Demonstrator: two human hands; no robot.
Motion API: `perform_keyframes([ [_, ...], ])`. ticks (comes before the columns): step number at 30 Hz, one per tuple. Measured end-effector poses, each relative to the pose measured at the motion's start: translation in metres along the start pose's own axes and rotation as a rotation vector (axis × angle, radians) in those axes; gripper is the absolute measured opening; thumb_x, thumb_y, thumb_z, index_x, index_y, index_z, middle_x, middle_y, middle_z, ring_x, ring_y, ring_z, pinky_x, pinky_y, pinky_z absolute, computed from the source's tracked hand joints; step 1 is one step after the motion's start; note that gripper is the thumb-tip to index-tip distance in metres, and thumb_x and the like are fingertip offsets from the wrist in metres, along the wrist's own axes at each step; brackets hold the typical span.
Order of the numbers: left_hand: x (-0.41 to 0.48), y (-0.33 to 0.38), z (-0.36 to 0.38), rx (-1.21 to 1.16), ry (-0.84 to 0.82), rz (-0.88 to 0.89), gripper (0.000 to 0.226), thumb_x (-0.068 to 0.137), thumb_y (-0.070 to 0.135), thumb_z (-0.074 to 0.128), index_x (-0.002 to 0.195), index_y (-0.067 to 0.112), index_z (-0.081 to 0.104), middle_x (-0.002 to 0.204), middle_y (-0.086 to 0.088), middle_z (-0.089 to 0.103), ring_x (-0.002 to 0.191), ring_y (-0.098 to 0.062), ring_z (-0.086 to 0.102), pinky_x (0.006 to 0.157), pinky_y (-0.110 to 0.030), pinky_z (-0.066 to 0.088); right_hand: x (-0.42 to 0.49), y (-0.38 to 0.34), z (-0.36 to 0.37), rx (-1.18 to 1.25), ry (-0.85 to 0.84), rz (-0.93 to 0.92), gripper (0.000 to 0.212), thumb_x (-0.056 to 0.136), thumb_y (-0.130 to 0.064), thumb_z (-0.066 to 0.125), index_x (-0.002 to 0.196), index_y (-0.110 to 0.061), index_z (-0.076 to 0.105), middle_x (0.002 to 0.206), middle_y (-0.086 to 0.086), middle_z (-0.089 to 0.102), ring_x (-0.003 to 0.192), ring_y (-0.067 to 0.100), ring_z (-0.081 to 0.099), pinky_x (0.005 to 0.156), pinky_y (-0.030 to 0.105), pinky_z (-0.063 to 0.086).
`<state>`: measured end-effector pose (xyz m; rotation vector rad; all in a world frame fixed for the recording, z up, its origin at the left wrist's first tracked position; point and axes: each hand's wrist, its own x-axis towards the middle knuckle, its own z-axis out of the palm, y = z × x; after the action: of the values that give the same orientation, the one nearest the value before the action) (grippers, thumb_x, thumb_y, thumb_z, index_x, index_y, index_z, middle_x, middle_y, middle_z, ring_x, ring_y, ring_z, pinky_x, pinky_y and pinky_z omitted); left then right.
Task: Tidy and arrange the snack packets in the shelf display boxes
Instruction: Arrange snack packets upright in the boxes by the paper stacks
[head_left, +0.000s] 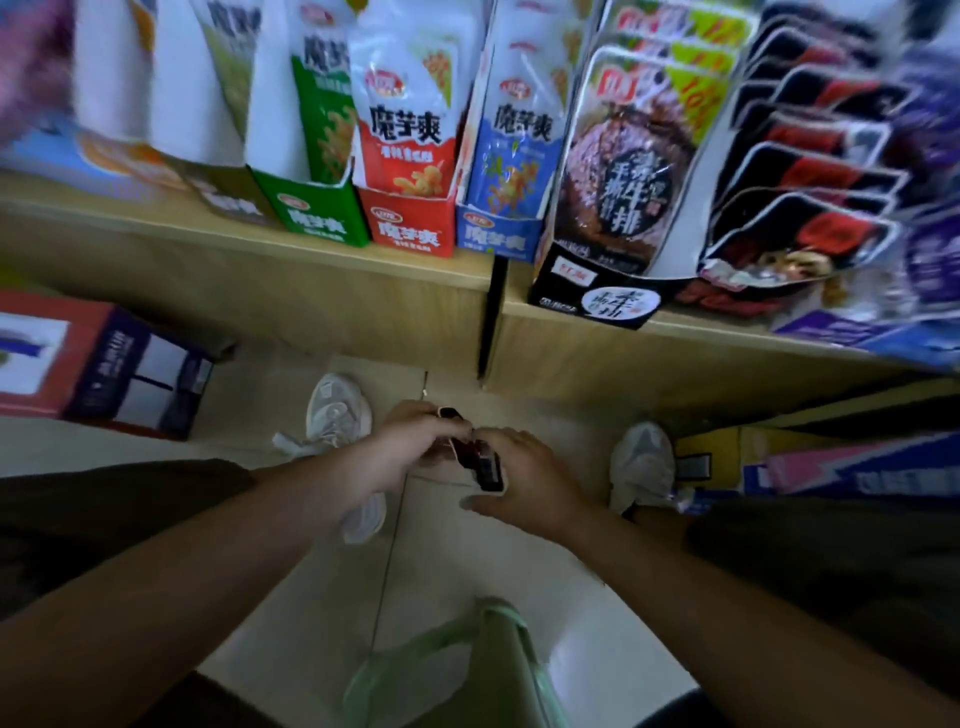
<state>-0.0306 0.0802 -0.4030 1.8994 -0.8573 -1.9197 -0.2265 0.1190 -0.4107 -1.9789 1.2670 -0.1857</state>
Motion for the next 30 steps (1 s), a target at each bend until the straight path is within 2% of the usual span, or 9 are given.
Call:
perform_keyframes([
  [4, -0.064, 0.042, 0.011, -0.161, -0.057, 0.04, 0.012, 0.088, 0.018, 0.075, 0.094, 0.009, 0.072, 0.079, -0.004, 0.071, 0.053, -0.006, 0.063, 0.055, -0.018, 0.044, -0.026, -0.037, -0.048, 0.137, 0.211, -0.012, 0.046, 0.082, -0.024, 0.077, 0.126, -0.024, 0.065, 0.101, -0.002, 0.072, 0.081, 0.007, 0.062, 0.073, 0.02, 0.047],
  [6, -0.092, 0.061, 0.017, -0.228, -0.106, 0.061, 0.012, 0.09, 0.023, 0.072, 0.095, 0.013, 0.068, 0.076, -0.003, 0.071, 0.053, -0.006, 0.06, 0.05, -0.015, 0.043, -0.044, -0.053, -0.076, 0.137, 0.308, -0.042, 0.038, 0.082, -0.019, 0.07, 0.12, -0.026, 0.069, 0.089, -0.003, 0.073, 0.073, 0.009, 0.063, 0.07, 0.022, 0.049],
  [11, -0.156, 0.098, 0.032, -0.106, -0.143, 0.316, 0.021, 0.094, 0.032, 0.066, 0.104, 0.014, 0.069, 0.089, -0.003, 0.074, 0.065, -0.01, 0.063, 0.06, -0.019, 0.046, -0.084, -0.067, -0.146, 0.267, 0.449, 0.079, 0.009, 0.094, -0.009, 0.064, 0.096, -0.013, 0.072, 0.078, 0.001, 0.072, 0.068, 0.016, 0.065, 0.063, 0.031, 0.052],
  [15, -0.191, 0.117, 0.04, 0.024, -0.121, 0.543, 0.013, 0.093, 0.015, 0.069, 0.103, 0.006, 0.072, 0.09, -0.008, 0.076, 0.072, -0.016, 0.065, 0.062, -0.022, 0.051, -0.117, -0.071, -0.191, 0.357, 0.549, 0.092, 0.014, 0.095, -0.014, 0.066, 0.082, -0.009, 0.067, 0.07, 0.009, 0.069, 0.066, 0.032, 0.065, 0.067, 0.051, 0.056],
  [20, -0.205, 0.153, 0.055, 0.389, -0.067, 0.894, 0.012, 0.086, 0.015, 0.079, 0.097, 0.018, 0.073, 0.09, -0.001, 0.074, 0.083, -0.015, 0.068, 0.074, -0.025, 0.052, -0.151, -0.074, -0.248, 0.544, 0.78, 0.034, 0.016, 0.096, -0.007, 0.064, 0.082, -0.013, 0.067, 0.071, 0.007, 0.071, 0.063, 0.021, 0.067, 0.063, 0.026, 0.055],
  [23, -0.201, 0.18, 0.07, 0.496, 0.009, 1.068, 0.016, 0.087, 0.015, 0.078, 0.1, 0.023, 0.072, 0.093, 0.007, 0.072, 0.088, -0.005, 0.066, 0.074, -0.017, 0.05, -0.156, -0.063, -0.276, 0.63, 0.879, 0.007, 0.016, 0.098, -0.016, 0.063, 0.091, -0.001, 0.065, 0.081, 0.018, 0.069, 0.07, 0.032, 0.07, 0.069, 0.045, 0.061],
  [26, -0.182, 0.209, 0.086, 0.672, 0.15, 1.237, 0.022, 0.087, 0.024, 0.077, 0.108, 0.029, 0.069, 0.105, 0.02, 0.067, 0.103, 0.002, 0.06, 0.084, -0.012, 0.044, -0.153, -0.054, -0.296, 0.707, 0.951, -0.003, 0.026, 0.101, -0.01, 0.057, 0.075, -0.006, 0.058, 0.064, 0.0, 0.059, 0.063, 0.018, 0.064, 0.062, 0.032, 0.06],
  [28, -0.165, 0.228, 0.097, 0.797, 0.229, 1.331, 0.028, 0.087, 0.031, 0.077, 0.114, 0.031, 0.067, 0.114, 0.021, 0.063, 0.112, 0.004, 0.053, 0.093, -0.015, 0.037, -0.145, -0.048, -0.307, 0.786, 0.974, -0.011, 0.031, 0.101, -0.009, 0.056, 0.07, -0.007, 0.053, 0.06, -0.005, 0.051, 0.06, 0.013, 0.057, 0.066, 0.038, 0.061],
  [30, -0.148, 0.245, 0.108, 0.928, 0.296, 1.388, 0.036, 0.087, 0.038, 0.076, 0.121, 0.03, 0.066, 0.123, 0.016, 0.062, 0.12, -0.005, 0.05, 0.1, -0.024, 0.036, -0.133, -0.042, -0.321, 0.845, 0.999, -0.006, 0.031, 0.101, -0.01, 0.056, 0.07, -0.008, 0.053, 0.058, -0.006, 0.046, 0.058, 0.01, 0.054, 0.072, 0.043, 0.06],
])
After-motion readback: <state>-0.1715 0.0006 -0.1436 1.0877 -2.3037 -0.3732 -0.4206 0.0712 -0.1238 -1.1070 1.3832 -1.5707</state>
